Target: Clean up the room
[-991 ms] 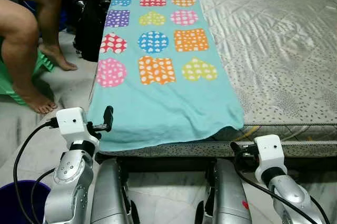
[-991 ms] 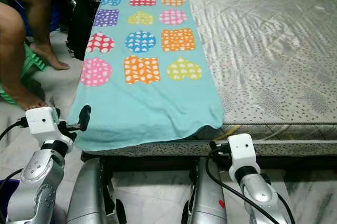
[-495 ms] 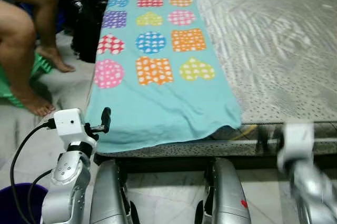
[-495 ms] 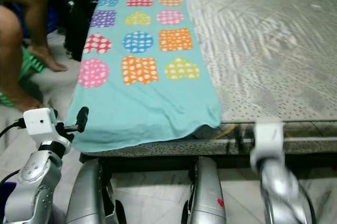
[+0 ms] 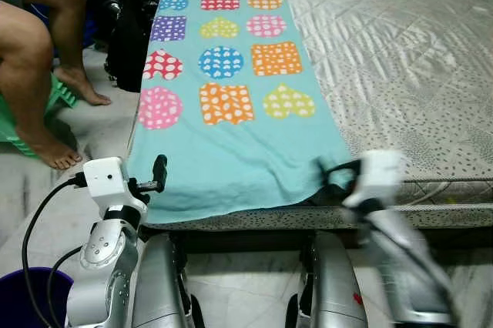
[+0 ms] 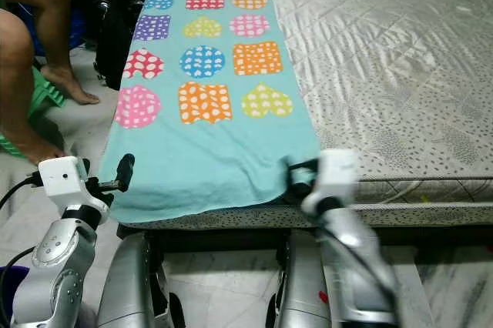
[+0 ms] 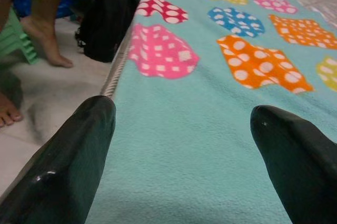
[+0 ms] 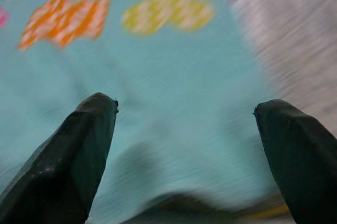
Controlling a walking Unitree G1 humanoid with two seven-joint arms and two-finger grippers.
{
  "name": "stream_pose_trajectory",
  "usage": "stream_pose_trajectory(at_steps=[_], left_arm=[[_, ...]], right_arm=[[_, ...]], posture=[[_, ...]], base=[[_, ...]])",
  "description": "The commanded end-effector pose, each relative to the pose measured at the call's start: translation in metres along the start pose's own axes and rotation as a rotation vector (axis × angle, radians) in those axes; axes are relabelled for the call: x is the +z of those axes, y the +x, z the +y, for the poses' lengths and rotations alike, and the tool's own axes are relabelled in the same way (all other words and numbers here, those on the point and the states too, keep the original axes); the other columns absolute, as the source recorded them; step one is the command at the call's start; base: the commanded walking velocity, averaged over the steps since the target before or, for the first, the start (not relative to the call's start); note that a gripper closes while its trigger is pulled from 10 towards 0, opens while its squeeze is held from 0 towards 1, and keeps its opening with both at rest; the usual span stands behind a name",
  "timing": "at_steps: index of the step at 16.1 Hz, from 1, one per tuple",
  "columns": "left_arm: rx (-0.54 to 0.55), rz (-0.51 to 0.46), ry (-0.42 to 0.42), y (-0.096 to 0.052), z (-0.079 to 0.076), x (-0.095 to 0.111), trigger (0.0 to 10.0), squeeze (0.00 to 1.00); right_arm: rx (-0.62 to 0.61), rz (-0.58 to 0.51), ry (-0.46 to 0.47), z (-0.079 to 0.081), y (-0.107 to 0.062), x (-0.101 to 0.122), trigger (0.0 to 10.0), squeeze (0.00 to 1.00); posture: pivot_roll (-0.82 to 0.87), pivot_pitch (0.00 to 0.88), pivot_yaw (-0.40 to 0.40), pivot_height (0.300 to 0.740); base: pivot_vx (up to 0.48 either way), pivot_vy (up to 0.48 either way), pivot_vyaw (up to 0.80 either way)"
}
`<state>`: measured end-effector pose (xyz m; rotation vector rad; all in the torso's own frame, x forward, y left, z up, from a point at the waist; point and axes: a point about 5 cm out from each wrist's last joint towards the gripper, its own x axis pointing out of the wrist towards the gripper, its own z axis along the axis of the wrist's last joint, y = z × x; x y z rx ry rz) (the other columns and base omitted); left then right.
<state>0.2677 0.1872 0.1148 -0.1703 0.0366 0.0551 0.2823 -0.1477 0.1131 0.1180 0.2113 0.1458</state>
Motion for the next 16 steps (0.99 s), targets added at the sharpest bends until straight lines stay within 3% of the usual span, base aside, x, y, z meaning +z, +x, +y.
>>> stream_pose_trajectory(at_steps=[1,2,5,9,10,11,16], left_arm=[[-0.021,0.002,0.000,0.000,-0.004,0.001,10.0,0.00],[-0.025,0.002,0.000,0.000,-0.004,0.001,10.0,0.00],[-0.024,0.002,0.002,0.000,-0.004,0.002,10.0,0.00],[-0.014,0.008,0.003,-0.002,-0.002,0.001,10.0,0.00],[-0.010,0.016,0.002,-0.002,-0.001,0.000,10.0,0.00],[-0.010,0.022,0.003,-0.003,-0.001,-0.001,10.0,0.00],[-0.015,0.031,0.004,-0.002,-0.001,-0.002,10.0,0.00]], right_arm=[[0.030,0.043,-0.002,0.010,0.005,-0.007,10.0,0.00],[0.061,0.059,0.003,0.025,0.011,-0.009,10.0,0.00],[0.056,0.121,-0.020,0.037,0.023,-0.019,10.0,0.00],[-0.032,0.195,-0.091,0.021,0.026,-0.031,10.0,0.00],[-0.096,0.229,-0.109,0.005,0.023,-0.036,10.0,0.00],[-0.131,0.257,-0.121,-0.008,0.016,-0.041,10.0,0.00],[-0.172,0.339,-0.146,-0.037,-0.017,-0.054,10.0,0.00]], posture=[[-0.06,0.135,0.023,0.516],[-0.05,0.138,0.023,0.516],[-0.04,0.142,0.017,0.516],[-0.04,0.147,0.014,0.516],[-0.04,0.148,0.015,0.516],[-0.04,0.148,0.015,0.516],[-0.05,0.149,0.020,0.516]], base=[[0.000,0.000,0.00],[0.000,0.000,0.00],[0.000,0.000,0.00],[0.000,0.000,0.00],[0.000,0.000,0.00],[0.000,0.000,0.00],[0.000,0.000,0.00]])
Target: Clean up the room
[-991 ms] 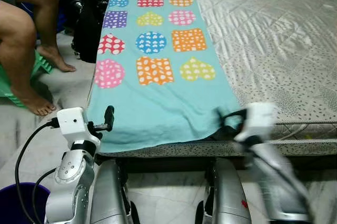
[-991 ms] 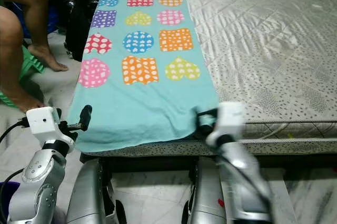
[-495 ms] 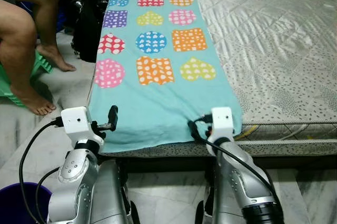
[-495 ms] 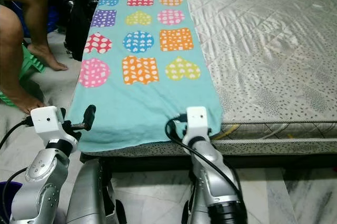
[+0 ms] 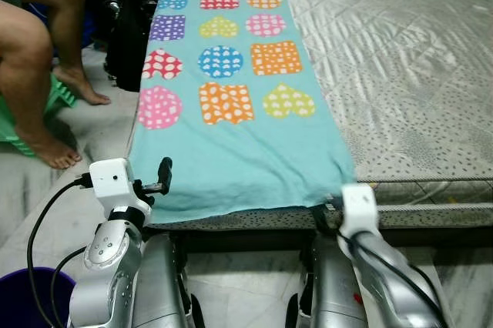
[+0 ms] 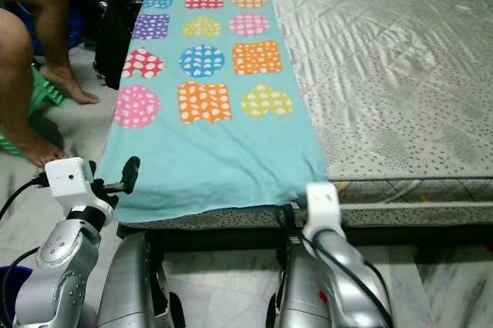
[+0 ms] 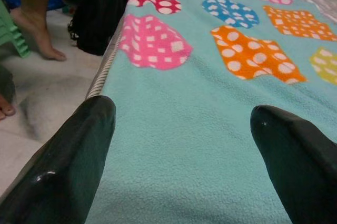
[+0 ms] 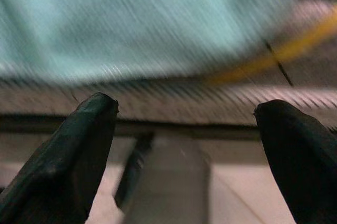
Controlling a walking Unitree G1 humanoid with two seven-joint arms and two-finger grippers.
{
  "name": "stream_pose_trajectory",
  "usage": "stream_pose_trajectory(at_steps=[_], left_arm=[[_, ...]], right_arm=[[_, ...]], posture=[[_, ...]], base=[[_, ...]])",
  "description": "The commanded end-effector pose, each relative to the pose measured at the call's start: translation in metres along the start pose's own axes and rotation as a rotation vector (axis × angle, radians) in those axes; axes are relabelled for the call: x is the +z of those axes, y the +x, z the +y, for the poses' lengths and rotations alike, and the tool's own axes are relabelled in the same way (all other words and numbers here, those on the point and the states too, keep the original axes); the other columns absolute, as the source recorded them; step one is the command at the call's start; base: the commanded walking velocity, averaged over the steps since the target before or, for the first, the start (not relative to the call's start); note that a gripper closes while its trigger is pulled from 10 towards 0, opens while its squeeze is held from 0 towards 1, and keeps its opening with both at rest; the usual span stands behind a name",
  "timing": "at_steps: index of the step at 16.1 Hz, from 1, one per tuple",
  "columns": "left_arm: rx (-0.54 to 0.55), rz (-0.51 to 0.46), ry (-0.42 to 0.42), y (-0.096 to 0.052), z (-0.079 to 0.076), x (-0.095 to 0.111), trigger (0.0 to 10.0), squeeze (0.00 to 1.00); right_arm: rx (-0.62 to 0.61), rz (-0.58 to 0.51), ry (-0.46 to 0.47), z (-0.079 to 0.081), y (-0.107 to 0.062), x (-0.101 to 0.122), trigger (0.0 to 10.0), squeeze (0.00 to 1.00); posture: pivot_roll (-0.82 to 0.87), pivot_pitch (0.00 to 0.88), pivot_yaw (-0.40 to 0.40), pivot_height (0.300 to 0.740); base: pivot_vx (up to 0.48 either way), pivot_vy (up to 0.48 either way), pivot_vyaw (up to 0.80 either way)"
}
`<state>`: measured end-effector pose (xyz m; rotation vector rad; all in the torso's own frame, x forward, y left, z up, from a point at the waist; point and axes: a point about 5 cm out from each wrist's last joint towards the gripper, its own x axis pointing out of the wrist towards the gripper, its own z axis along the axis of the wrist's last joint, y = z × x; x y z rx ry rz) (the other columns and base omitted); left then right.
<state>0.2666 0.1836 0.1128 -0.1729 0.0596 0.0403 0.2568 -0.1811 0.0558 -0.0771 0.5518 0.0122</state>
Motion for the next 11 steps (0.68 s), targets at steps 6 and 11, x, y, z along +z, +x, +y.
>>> stream_pose_trajectory(at_steps=[6,11], left_arm=[[-0.010,0.015,0.004,0.000,0.001,-0.001,10.0,0.00],[-0.011,0.008,0.003,0.002,0.000,-0.002,10.0,0.00]], right_arm=[[-0.012,-0.080,0.030,-0.016,-0.013,0.008,10.0,0.00],[0.024,-0.422,0.150,0.001,-0.014,0.070,10.0,0.00]], posture=[[-0.06,0.138,0.021,0.516],[-0.06,0.090,0.027,0.516]], base=[[0.000,0.000,0.00],[0.000,0.000,0.00]])
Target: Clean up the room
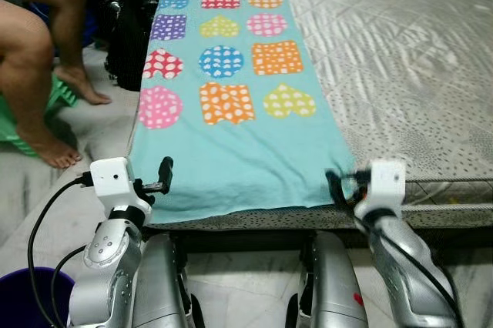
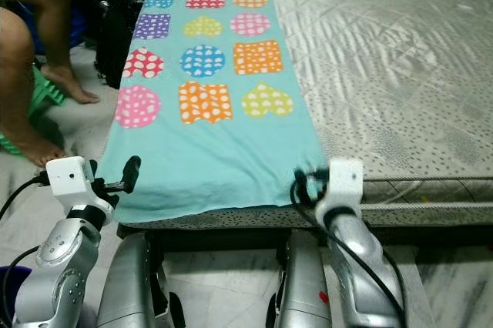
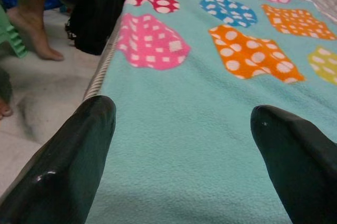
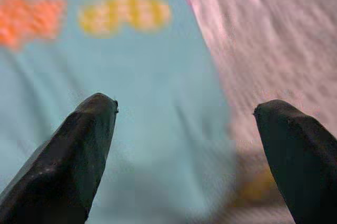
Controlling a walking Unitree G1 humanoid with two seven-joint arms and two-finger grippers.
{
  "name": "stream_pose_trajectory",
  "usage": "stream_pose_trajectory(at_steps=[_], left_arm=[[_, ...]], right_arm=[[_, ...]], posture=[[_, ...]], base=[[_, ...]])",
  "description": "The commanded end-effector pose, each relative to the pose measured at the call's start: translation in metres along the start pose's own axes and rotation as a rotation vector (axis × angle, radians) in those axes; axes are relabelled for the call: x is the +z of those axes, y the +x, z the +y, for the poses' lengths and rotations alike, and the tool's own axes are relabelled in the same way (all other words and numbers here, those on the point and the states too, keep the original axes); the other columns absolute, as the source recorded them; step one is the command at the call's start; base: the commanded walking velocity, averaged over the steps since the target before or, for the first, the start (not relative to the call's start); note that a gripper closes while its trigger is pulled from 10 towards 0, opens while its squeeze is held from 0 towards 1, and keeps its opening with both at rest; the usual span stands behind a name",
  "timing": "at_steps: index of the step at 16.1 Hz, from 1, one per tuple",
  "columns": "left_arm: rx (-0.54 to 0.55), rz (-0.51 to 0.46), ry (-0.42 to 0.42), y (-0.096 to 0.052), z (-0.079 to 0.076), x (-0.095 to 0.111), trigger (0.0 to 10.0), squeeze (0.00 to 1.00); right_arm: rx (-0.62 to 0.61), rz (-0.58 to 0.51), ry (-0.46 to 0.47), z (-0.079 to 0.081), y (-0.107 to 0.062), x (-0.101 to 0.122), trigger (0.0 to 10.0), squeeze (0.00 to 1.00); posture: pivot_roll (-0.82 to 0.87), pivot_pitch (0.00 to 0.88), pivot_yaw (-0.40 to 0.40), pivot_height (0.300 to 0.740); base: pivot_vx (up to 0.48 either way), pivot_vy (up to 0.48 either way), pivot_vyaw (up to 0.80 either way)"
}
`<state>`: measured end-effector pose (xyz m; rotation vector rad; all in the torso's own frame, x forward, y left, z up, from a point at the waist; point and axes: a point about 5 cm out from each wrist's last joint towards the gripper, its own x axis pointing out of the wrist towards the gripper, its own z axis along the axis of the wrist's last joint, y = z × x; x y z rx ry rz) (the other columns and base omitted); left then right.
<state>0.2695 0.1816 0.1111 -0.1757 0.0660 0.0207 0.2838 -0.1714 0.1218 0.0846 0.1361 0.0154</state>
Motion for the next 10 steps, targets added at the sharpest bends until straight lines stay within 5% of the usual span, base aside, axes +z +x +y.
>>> stream_pose_trajectory(at_steps=[1,10], left_arm=[[0.006,-0.004,0.003,0.001,0.001,0.000,10.0,0.00],[-0.003,-0.013,0.001,0.007,0.000,-0.001,10.0,0.00]], right_arm=[[0.013,-0.048,0.028,0.003,0.001,0.009,10.0,0.00],[0.044,-0.163,0.070,0.010,0.016,0.029,10.0,0.00]], posture=[[-0.06,0.082,0.029,0.516],[-0.06,0.046,0.036,0.554]], base=[[0.000,0.000,0.00],[0.000,0.000,-0.20]])
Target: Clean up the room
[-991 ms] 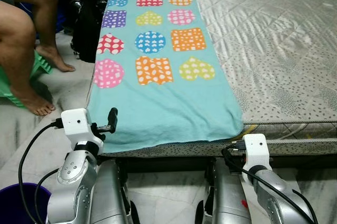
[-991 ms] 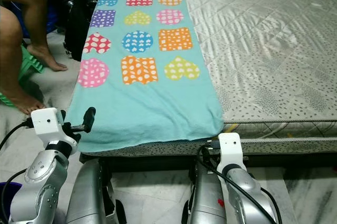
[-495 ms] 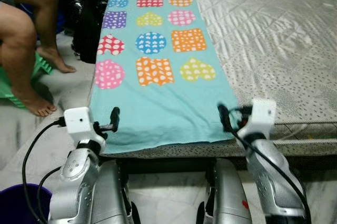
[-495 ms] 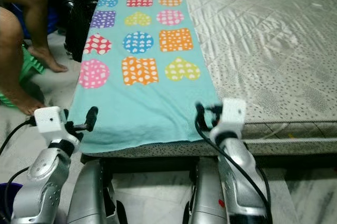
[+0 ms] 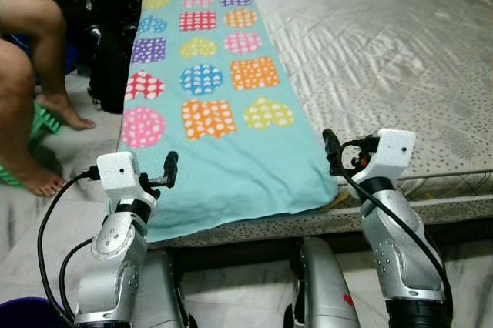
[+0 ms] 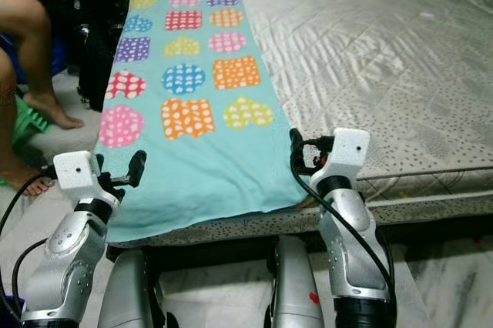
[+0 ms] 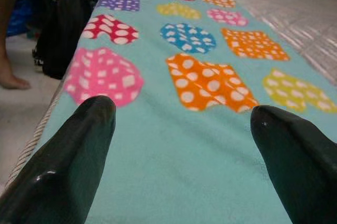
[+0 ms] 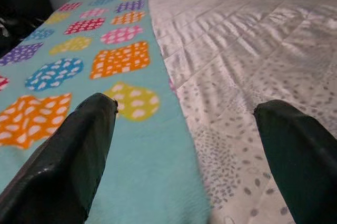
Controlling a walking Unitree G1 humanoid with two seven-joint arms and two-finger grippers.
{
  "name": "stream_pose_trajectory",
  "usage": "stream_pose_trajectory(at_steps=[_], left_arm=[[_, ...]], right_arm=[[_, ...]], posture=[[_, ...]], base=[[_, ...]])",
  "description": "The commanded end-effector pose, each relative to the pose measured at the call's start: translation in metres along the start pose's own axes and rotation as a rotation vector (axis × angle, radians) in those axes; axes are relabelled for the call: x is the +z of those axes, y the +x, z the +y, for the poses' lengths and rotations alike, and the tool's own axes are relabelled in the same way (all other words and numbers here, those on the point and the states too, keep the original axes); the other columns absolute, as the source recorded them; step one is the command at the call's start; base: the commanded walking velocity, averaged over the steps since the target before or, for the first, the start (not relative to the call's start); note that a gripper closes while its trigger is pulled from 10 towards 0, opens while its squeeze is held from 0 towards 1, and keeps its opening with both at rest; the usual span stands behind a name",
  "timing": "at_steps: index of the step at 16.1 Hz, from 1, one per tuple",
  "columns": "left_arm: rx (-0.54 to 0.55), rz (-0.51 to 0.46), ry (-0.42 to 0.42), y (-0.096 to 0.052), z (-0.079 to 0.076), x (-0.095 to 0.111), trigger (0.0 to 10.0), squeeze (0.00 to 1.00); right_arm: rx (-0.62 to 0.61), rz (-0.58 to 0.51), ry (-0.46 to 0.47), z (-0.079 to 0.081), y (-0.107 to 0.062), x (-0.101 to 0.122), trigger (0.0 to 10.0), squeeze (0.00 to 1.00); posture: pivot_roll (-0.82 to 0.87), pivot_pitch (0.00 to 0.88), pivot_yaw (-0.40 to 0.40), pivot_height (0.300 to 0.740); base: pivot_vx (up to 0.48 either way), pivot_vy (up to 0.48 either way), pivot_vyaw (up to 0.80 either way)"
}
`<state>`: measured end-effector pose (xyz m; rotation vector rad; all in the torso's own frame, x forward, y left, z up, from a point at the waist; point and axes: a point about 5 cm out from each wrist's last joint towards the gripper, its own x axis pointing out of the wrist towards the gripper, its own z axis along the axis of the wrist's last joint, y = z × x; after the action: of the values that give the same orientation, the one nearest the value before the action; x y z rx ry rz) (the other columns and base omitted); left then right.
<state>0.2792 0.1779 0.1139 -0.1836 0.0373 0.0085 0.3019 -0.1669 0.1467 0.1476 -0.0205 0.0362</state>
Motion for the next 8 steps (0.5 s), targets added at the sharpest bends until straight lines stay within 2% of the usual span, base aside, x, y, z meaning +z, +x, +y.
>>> stream_pose_trajectory(at_steps=[1,4,6,8], left_arm=[[0.010,0.014,0.009,-0.0017,0.0047,-0.0043,10.0,0.00],[0.006,0.010,0.012,0.0004,0.0045,-0.0034,10.0,0.00],[0.005,0.008,0.015,0.0017,0.0051,-0.0031,10.0,0.00],[0.002,0.005,0.016,0.0032,0.0049,-0.0026,10.0,0.00]], right_arm=[[0.013,-0.013,0.014,0.0035,0.0034,0.0018,10.0,0.00],[0.028,-0.038,0.023,0.0064,0.0064,0.0045,10.0,0.00],[0.048,-0.048,0.026,0.0089,0.0059,0.0052,10.0,0.00],[0.049,-0.062,0.025,0.0095,0.0070,0.0074,10.0,0.00]], posture=[[-0.06,0.042,0.040,0.567],[-0.06,0.035,0.045,0.602],[-0.06,0.032,0.049,0.602],[-0.06,0.026,0.052,0.626]], base=[[0.000,0.000,0.00],[0.000,0.000,0.00],[0.000,0.000,0.00],[0.000,0.000,0.00]])
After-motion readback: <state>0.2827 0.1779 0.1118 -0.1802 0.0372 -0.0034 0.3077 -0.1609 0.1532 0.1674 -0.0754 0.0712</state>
